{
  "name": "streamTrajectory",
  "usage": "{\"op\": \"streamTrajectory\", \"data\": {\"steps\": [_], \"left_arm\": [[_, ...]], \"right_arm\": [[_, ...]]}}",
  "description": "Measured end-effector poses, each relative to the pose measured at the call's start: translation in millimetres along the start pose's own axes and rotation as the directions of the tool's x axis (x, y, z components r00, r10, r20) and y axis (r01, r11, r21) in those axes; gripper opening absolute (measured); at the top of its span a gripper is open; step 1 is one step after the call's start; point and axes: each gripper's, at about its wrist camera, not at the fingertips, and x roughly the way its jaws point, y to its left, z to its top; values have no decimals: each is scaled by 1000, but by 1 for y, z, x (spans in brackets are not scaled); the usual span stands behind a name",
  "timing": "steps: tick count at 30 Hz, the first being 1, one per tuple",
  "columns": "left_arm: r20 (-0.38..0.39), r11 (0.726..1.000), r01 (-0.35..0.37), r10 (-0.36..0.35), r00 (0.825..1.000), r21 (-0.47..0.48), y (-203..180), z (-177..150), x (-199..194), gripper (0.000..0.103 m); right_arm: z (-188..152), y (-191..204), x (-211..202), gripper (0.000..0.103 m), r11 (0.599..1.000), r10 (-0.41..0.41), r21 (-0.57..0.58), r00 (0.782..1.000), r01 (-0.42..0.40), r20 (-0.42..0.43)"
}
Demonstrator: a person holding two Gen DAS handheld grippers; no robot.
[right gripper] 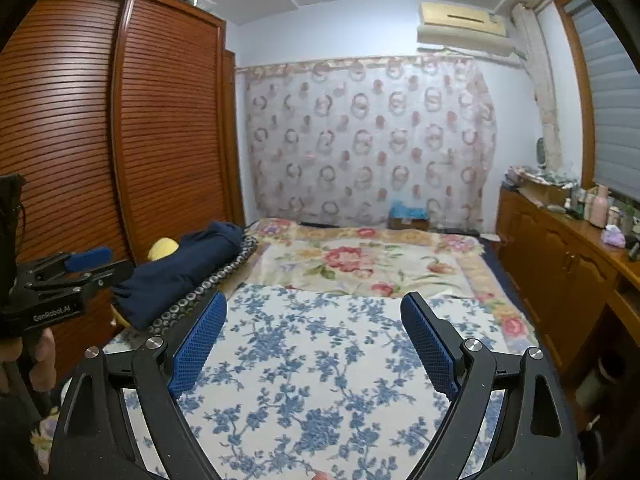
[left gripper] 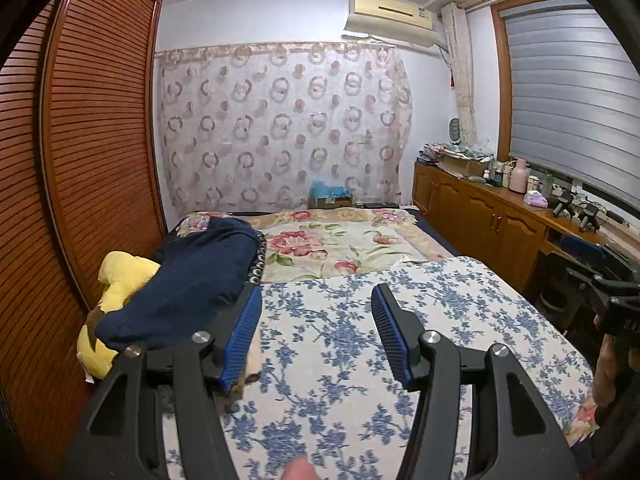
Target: Fold small clothes
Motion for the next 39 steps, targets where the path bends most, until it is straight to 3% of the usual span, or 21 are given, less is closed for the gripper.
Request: {"op": "streamTrajectory", "data": {"steps": [12, 39], "left_arm": [[-7, 1000, -17, 17, 1000, 11, -17, -6, 2, 56], [10, 999, -27, 26, 1000, 18, -14, -6, -6, 57]], "right_arm": [[-6, -10, -4, 91, 998, -66, 25, 998, 65, 7], [-9, -11, -5, 91, 996, -78, 37, 997, 78, 2]]}}
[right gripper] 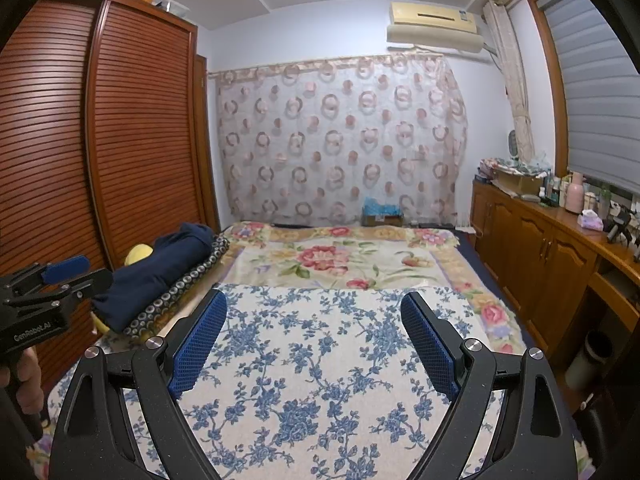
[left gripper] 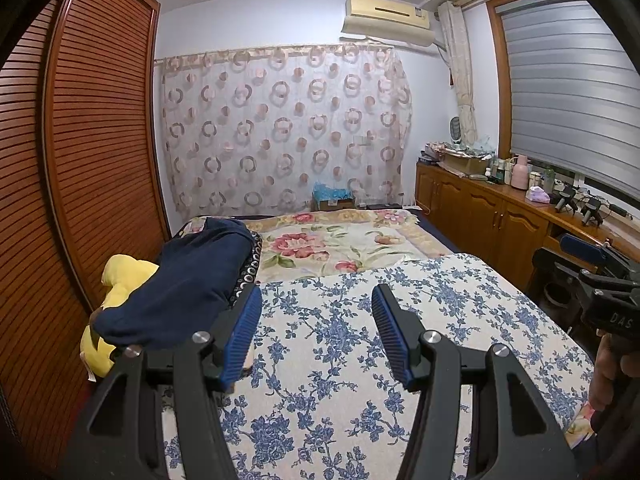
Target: Fold small clothes
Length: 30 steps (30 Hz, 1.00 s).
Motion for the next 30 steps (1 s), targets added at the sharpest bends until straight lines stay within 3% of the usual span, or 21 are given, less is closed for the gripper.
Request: {"op": "streamTrajectory", "data": {"steps": [30], "left_arm": [[10, 1000, -12, 12, 1000, 2, -4, 5, -4, 57]], "right_arm": [[1, -1, 0, 91, 1000, 0, 4, 1000, 0, 1]]}}
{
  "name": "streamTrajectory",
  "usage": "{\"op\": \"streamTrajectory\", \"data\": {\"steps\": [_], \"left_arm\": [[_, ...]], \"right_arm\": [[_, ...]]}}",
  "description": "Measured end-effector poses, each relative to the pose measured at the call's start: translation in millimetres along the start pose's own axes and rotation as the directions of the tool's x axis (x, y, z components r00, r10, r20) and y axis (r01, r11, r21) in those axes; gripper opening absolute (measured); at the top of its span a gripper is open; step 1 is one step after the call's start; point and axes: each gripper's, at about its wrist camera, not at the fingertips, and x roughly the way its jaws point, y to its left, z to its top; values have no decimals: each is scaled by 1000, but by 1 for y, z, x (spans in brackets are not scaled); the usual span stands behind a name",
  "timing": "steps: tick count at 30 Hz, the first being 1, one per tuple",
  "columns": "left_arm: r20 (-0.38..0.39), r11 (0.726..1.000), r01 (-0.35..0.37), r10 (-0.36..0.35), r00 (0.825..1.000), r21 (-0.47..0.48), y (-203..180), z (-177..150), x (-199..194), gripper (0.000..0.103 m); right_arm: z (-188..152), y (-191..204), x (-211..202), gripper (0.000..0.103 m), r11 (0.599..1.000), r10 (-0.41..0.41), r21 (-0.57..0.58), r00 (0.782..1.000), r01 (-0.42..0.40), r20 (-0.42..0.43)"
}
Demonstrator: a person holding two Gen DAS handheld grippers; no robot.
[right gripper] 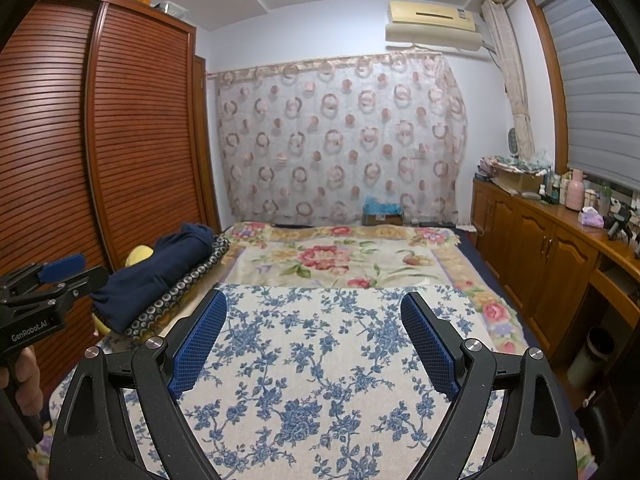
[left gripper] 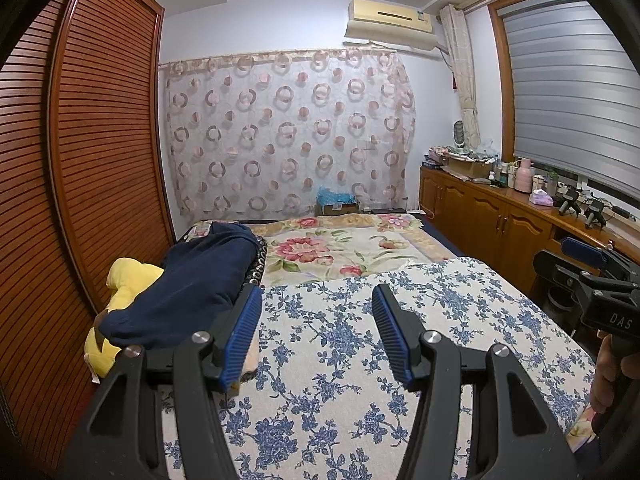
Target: Fold small clothes
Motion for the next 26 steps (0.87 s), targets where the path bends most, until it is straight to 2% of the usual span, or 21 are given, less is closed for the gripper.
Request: {"op": "streamTrajectory", "data": {"steps": [26], "left_arm": [[5, 1000, 0, 0, 1000, 0, 0, 0, -1, 57]], "right_arm": [[0, 0, 1, 91, 1000, 1, 2, 1000, -1, 2]]}}
